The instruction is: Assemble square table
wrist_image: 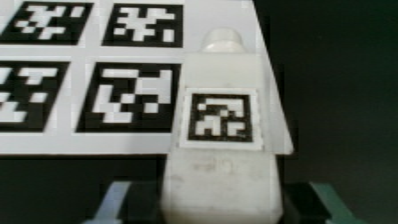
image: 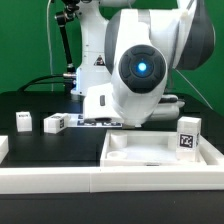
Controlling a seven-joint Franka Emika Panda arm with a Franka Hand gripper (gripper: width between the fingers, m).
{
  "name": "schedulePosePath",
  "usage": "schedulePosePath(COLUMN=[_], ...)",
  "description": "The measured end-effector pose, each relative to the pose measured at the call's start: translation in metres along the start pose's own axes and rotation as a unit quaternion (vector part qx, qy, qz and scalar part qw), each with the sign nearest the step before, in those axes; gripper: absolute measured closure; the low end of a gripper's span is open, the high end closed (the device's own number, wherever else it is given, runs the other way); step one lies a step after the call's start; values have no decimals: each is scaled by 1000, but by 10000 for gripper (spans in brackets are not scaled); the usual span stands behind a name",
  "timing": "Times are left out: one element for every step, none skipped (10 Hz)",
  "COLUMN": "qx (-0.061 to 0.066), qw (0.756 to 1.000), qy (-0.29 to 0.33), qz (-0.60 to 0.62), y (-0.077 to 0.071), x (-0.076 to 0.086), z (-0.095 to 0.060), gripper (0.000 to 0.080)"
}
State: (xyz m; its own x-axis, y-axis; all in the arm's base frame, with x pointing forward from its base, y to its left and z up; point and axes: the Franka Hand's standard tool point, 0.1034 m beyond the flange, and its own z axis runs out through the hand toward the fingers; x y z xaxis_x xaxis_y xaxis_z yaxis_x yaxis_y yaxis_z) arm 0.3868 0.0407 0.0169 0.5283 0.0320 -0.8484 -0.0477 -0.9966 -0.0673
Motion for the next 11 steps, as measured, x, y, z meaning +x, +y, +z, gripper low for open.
schedulePosePath(qx=[0,7,17,26,27,25,25,24,21,19,21], qw=[1000,1000,1000,999,1000,1000,1000,999,997,993,990], qy=[2,-1,-6,-17,-10,4,10,26,69,117,134], qz=[-3,-9,-11,-8,-5,-5,-5,-5,-13,-22,-24], y=[7,12,18,23,24,22,23,23,26,31,33], x=[-5,-14,-25,-37,-39,-37,-35,-31,-23,-17,-26], z=[-18,-33,-53,-78,-97,-104,-104,-106,-111,-112,-119], gripper=[509,509,509,509,509,509,509,509,509,509,509])
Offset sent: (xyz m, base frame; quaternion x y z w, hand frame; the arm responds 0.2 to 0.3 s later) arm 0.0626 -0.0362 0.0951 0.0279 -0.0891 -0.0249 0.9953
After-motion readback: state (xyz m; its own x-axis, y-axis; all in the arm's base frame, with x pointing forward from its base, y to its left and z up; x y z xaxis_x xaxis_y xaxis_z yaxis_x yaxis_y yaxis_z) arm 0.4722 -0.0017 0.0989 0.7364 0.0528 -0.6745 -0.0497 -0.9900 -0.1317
